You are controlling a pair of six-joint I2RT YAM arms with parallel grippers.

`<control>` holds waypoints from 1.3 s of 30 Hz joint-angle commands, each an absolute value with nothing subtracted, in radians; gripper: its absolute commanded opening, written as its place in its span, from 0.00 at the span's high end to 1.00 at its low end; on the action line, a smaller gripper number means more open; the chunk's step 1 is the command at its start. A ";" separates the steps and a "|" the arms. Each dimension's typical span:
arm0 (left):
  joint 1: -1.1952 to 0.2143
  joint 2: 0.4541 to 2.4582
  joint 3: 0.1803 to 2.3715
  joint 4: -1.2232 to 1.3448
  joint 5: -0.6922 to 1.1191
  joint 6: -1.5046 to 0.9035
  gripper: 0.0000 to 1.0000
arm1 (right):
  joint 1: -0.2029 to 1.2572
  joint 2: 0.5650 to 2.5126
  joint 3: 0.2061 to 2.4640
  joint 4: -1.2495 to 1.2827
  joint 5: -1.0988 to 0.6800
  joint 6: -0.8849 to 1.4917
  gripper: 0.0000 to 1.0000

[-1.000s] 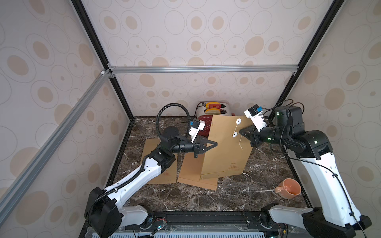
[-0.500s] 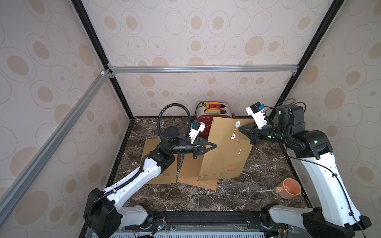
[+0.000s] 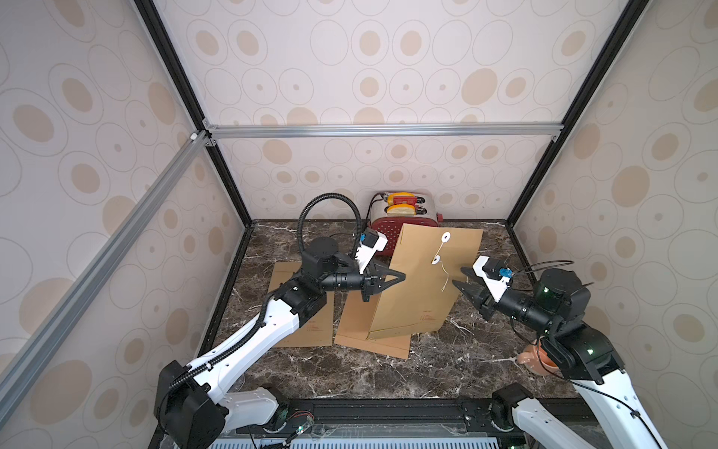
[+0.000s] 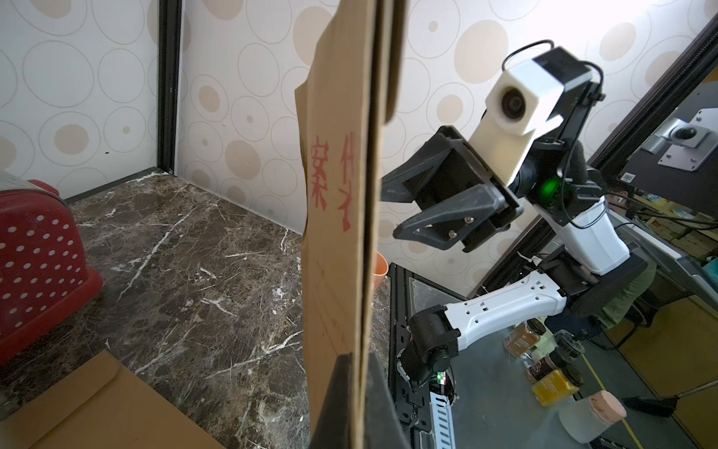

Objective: Close the mouth of the file bag
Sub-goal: Close the file bag.

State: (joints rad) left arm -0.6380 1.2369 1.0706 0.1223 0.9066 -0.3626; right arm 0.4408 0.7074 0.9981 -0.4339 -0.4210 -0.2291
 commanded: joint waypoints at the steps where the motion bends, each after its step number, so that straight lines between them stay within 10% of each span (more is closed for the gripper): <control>1: -0.645 1.212 1.118 0.128 0.905 -0.329 1.00 | 0.437 0.712 0.985 -0.370 -0.419 -0.325 0.60; 39: -0.644 1.201 1.104 0.179 0.922 -0.368 1.00 | 0.438 0.849 0.966 -0.343 -0.413 -0.295 0.82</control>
